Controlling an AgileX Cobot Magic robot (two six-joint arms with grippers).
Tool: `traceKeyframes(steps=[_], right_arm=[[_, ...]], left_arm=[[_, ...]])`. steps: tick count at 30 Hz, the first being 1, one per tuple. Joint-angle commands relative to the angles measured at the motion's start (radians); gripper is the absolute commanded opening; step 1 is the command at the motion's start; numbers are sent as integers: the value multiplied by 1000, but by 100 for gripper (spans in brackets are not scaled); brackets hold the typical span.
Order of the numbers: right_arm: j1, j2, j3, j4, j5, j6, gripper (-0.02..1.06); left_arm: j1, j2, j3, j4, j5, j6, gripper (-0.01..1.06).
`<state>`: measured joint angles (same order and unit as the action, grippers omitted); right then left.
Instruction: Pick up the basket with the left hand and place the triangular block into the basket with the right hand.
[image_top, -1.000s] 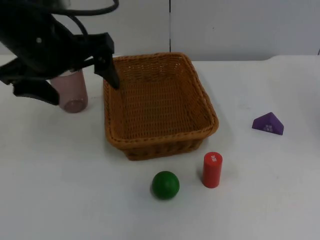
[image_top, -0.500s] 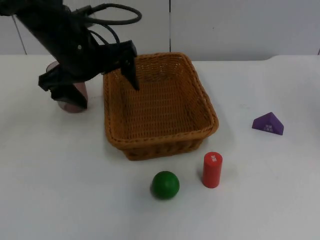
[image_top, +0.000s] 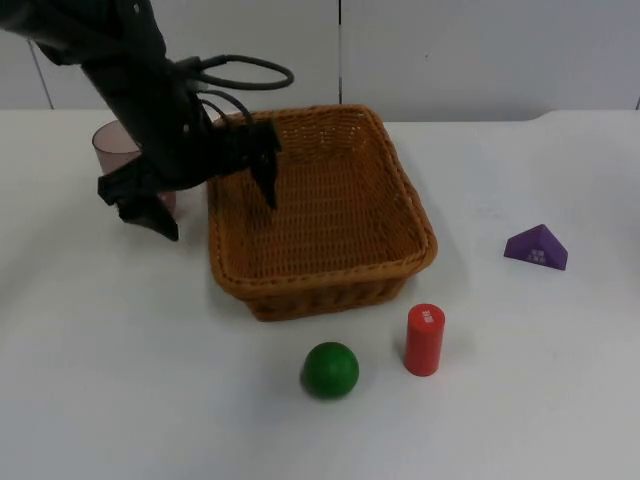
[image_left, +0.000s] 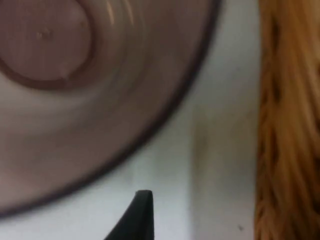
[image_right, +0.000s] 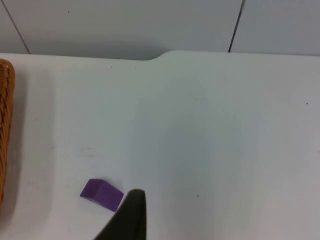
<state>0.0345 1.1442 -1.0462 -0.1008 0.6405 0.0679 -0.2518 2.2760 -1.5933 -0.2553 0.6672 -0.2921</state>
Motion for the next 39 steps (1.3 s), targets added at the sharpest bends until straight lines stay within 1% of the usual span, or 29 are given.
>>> traceKeyframes(steps=[1, 5, 11, 17, 19, 20, 21, 23, 24, 25, 26, 27, 28, 30, 31, 32, 33, 35, 36, 39], right_arm=[[-1, -2, -4, -2, 1, -6, 105], [-1, -2, -4, -2, 5, -6, 105], [-1, -2, -4, -2, 5, -8, 105], [-1, -2, -4, -2, 3, -8, 105], [-1, -2, -4, -2, 1, -8, 105], [-1, -2, -4, -2, 1, -8, 105], [-1, -2, -4, -2, 1, -8, 105], [-1, -2, -4, -2, 1, -8, 105], [-1, -5, -4, -2, 2, -8, 105], [-1, -5, -4, -2, 2, -8, 105], [-1, -7, -4, -2, 2, -8, 105], [-1, -7, -4, -2, 2, -8, 105], [-1, -10, -4, -2, 2, -8, 105], [-1, -11, -4, -2, 2, -8, 105], [-1, -11, -4, -2, 2, -8, 105], [-1, -11, -4, -2, 2, -8, 105], [-1, -11, -4, -2, 2, -8, 105], [-1, -11, -4, -2, 2, -8, 105], [-1, -11, -4, -2, 2, -8, 105], [-1, -11, -4, -2, -3, -8, 105]], left_arm=[[-7, 17, -16, 6, 8, -11, 105], [-7, 33, -30, 4, -3, -11, 105], [-9, 49, -40, 4, 4, -11, 105], [-27, 49, -52, 9, -4, -11, 105], [-38, 57, -59, 8, 1, -11, 101], [-38, 57, -59, 8, 1, -11, 101], [-38, 58, -59, 8, 1, -11, 98], [-40, 64, -59, 6, 1, -11, 83], [-40, 66, -59, 4, 1, -11, 65], [-40, 66, -59, 4, 1, -11, 65], [-40, 66, -59, 4, 1, -11, 56], [-40, 66, -59, 4, 1, -11, 43], [-40, 66, -59, 4, 1, -11, 34], [-40, 66, -59, 7, 9, -25, 13], [-40, 66, -59, 7, 9, -25, 13], [-40, 66, -59, 7, 15, -30, 5], [-40, 66, -59, 7, 22, -38, 0], [-40, 66, -59, 5, 49, -38, 0], [-40, 66, -59, 5, 49, -38, 0], [-40, 54, -59, 2, 103, -38, 0]])
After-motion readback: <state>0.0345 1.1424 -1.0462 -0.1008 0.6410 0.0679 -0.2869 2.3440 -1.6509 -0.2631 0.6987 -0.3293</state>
